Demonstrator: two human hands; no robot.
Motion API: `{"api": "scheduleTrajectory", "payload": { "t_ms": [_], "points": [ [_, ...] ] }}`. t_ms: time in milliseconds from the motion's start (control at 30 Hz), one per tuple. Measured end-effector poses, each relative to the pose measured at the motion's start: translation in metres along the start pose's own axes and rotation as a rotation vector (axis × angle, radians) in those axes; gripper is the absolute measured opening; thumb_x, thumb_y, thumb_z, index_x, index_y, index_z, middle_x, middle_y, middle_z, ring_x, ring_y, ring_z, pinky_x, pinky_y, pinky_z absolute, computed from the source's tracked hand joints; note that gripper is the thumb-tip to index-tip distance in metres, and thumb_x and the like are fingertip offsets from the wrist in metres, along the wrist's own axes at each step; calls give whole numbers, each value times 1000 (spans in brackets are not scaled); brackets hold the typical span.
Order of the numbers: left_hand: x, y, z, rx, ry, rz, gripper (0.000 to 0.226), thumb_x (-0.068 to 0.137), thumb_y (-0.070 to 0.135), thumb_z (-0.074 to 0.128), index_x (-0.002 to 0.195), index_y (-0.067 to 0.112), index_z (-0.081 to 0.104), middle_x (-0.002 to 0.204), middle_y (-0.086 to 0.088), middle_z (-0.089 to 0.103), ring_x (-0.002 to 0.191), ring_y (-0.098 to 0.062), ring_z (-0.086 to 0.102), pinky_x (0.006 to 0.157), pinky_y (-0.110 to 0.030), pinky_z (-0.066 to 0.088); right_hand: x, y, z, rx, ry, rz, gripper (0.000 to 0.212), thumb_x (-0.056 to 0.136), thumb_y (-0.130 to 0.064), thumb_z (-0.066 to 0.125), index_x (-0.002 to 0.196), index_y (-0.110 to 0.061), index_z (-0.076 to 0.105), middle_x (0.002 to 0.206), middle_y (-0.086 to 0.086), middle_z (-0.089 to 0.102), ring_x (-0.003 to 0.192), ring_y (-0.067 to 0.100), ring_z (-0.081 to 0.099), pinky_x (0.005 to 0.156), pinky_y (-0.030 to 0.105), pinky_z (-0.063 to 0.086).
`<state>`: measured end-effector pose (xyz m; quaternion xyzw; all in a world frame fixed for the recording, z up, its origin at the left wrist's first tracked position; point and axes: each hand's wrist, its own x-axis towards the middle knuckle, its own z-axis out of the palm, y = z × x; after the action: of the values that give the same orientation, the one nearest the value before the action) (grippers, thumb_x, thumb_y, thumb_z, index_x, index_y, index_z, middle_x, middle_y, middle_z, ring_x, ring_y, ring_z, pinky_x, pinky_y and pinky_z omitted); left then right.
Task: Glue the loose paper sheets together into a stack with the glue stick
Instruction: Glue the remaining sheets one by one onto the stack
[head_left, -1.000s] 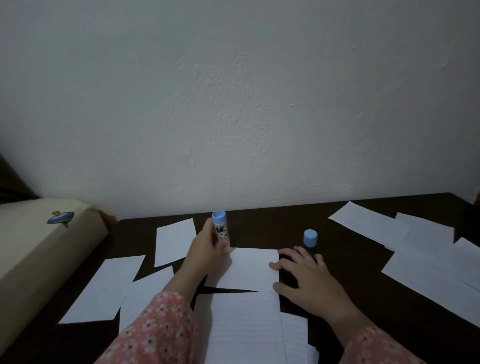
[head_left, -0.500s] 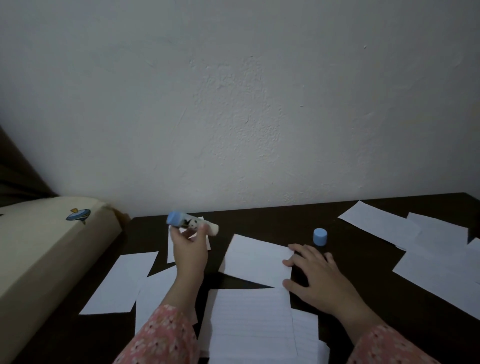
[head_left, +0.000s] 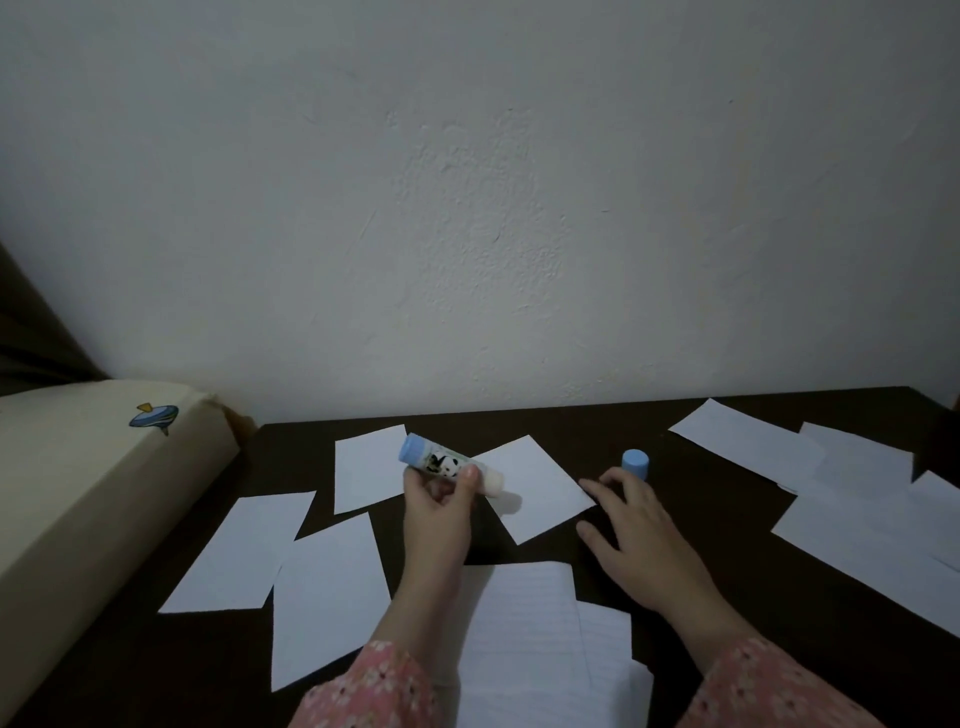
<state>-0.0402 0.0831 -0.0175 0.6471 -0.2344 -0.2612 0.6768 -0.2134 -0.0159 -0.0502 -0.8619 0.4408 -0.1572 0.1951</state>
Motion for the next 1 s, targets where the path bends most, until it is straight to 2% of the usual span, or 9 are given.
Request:
{"api": "scheduleTrajectory", "payload": {
  "t_ms": [167, 300, 367, 467, 533, 700, 833, 900, 1000],
  "points": [
    [-5, 1, 4, 74, -101, 25, 53, 90, 24, 64, 137, 26, 38, 117, 9, 53, 108, -9, 50, 93, -32, 44, 3, 2, 1, -53, -47, -63, 45, 97, -50, 44, 141, -39, 42, 152, -18, 24, 142, 7, 14, 116, 36, 17],
    [-3, 3, -1, 115, -115, 19, 53, 90, 25, 63, 138, 25, 39, 124, 3, 56, 114, -14, 52, 94, -33, 46, 5, 2, 1, -87, -76, -108, 46, 98, -50, 39, 143, -39, 39, 152, -23, 27, 143, 4, 11, 116, 37, 10],
    [-2, 5, -4, 119, -112, 9, 52, 90, 25, 63, 137, 24, 39, 127, 1, 56, 118, -17, 52, 96, -36, 46, 4, 2, 1, -88, -87, -127, 46, 97, -51, 40, 142, -39, 41, 149, -23, 31, 142, 3, 14, 116, 37, 11],
    [-1, 7, -8, 130, -110, 9, 51, 91, 24, 62, 136, 25, 39, 126, 0, 55, 119, -19, 52, 91, -32, 44, 0, 2, 0, -51, -30, -182, 41, 97, -49, 44, 137, -39, 47, 138, -20, 40, 130, -2, 26, 106, 23, 23],
    [-1, 7, -8, 150, -118, 12, 51, 91, 24, 62, 136, 24, 39, 128, -2, 55, 119, -20, 52, 90, -31, 44, 0, 2, -1, -47, 11, -173, 40, 99, -45, 41, 138, -41, 44, 134, -19, 38, 125, -2, 29, 102, 20, 23],
    [-6, 7, -1, 228, -205, 52, 53, 91, 22, 62, 137, 24, 38, 126, 5, 53, 110, -8, 47, 86, -27, 41, 6, 5, 2, -85, -88, -121, 38, 100, -42, 40, 137, -45, 42, 150, -19, 26, 143, 5, 12, 119, 42, 12],
    [-11, 5, 6, 289, -272, 91, 43, 91, 21, 62, 128, 27, 41, 111, 11, 55, 101, -6, 52, 67, -16, 42, 6, 4, 0, -29, -79, -120, 26, 98, -44, 44, 122, -45, 52, 152, -20, 26, 145, 4, 8, 117, 50, -1],
    [-14, 4, 11, 288, -296, 75, 39, 92, 21, 61, 123, 32, 41, 103, 15, 54, 98, -5, 53, 61, -15, 41, 7, 4, 0, -20, -65, -116, 30, 100, -42, 38, 128, -46, 48, 154, -21, 21, 146, 5, 6, 114, 53, -9],
    [-19, 1, 18, 245, -324, 25, 40, 92, 21, 61, 126, 32, 42, 108, 10, 56, 91, -1, 53, 61, -15, 40, 9, 6, 2, -47, -125, -105, 41, 101, -39, 39, 141, -48, 35, 157, -22, 15, 147, 5, 1, 115, 55, -8]
  ]
}}
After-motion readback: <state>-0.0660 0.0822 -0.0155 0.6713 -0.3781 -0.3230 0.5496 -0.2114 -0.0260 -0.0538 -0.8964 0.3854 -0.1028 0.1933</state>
